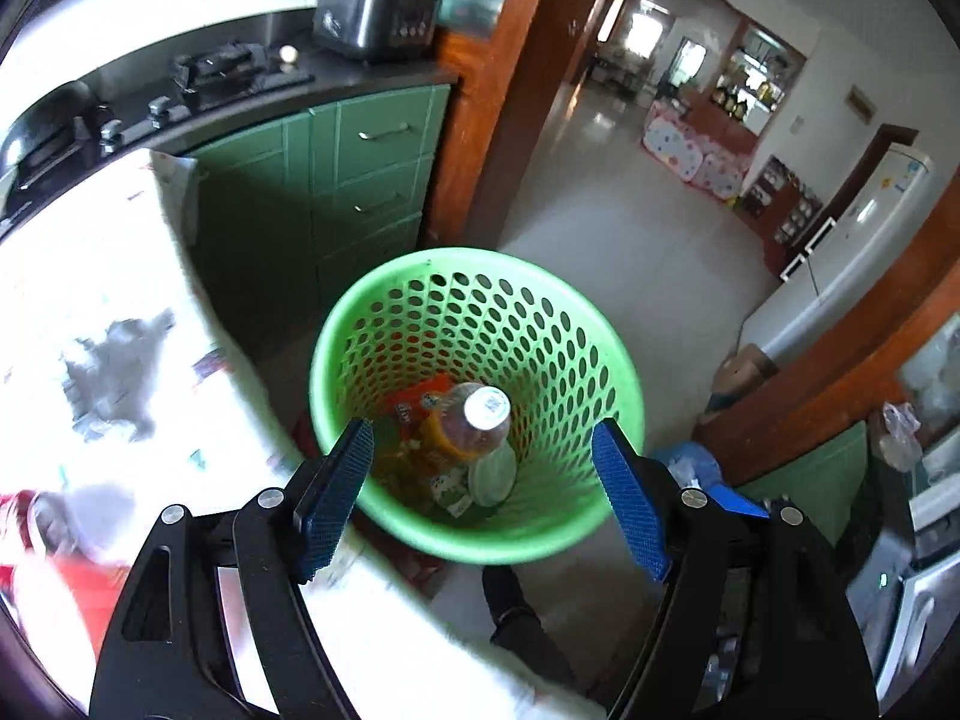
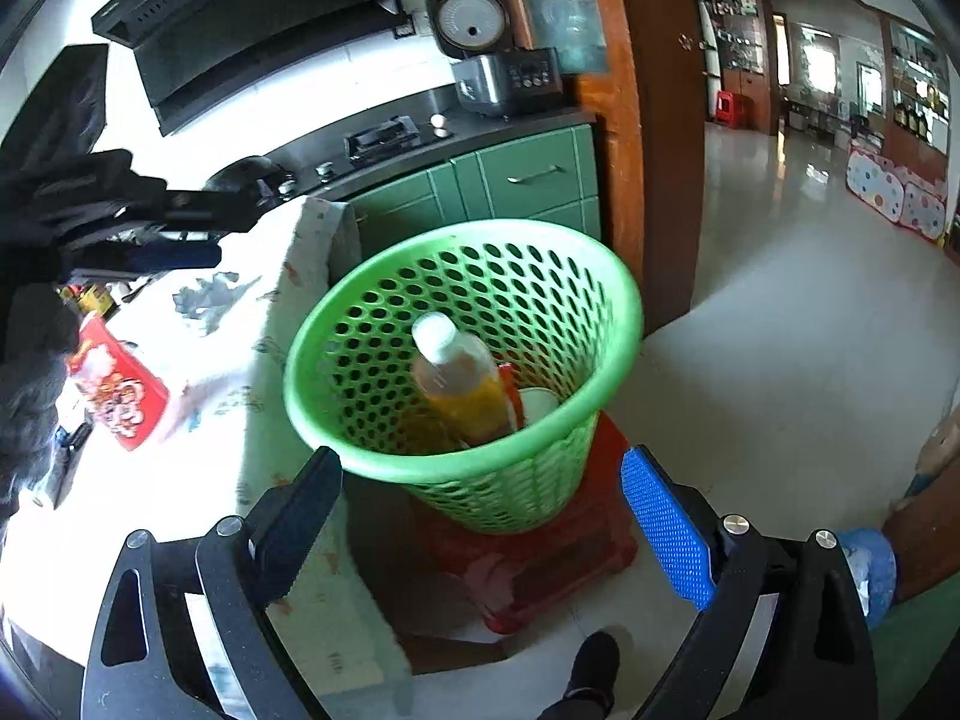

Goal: Collect trash
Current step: 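Open the left tool over the green basket to drop the drink bottle, then move the left tool to the blue-silver can while the right tool reaches the red canister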

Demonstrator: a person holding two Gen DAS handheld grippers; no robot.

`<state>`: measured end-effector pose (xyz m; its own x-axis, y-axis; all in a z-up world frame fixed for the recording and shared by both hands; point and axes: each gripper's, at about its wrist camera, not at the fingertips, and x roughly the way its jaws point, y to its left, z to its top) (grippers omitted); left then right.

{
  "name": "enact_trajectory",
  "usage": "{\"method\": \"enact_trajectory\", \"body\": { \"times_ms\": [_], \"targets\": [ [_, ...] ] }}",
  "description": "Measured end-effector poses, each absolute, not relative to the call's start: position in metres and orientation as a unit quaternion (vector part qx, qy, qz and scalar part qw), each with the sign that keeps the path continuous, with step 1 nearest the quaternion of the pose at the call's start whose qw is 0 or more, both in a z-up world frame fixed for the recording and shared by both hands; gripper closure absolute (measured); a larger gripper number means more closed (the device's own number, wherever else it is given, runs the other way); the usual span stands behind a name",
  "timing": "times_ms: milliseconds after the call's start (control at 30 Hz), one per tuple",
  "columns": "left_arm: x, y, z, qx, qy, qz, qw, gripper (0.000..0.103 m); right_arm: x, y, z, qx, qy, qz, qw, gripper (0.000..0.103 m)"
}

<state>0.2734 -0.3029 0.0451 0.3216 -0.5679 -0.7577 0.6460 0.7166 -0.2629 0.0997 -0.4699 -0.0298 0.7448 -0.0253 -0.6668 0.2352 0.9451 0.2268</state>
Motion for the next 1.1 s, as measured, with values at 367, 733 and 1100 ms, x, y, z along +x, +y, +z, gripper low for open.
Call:
{"method": "enact_trajectory", "body": {
  "times_ms": [367, 733, 1100],
  "targets": [
    [0.223, -0.177, 0.062, 0.033, 0.408, -0.332, 0.85, 0.028, 0.1, -0.393, -0.003, 0.126, 0.34, -0.012, 0.932, 0.01],
    [0.197, -0.04, 0.049, -0.004, 0.396, -0.223, 0.891, 0.026, 0.139, -0.293, 0.005, 0.082, 0.352, 0.08, 0.929, 0.01],
    [0.199, 0.073, 0.032, -0.065, 0.406, -0.107, 0.905, 0.025, 0.192, -0.229, 0.006, 0.038, 0.356, 0.125, 0.926, 0.01]
  ]
}}
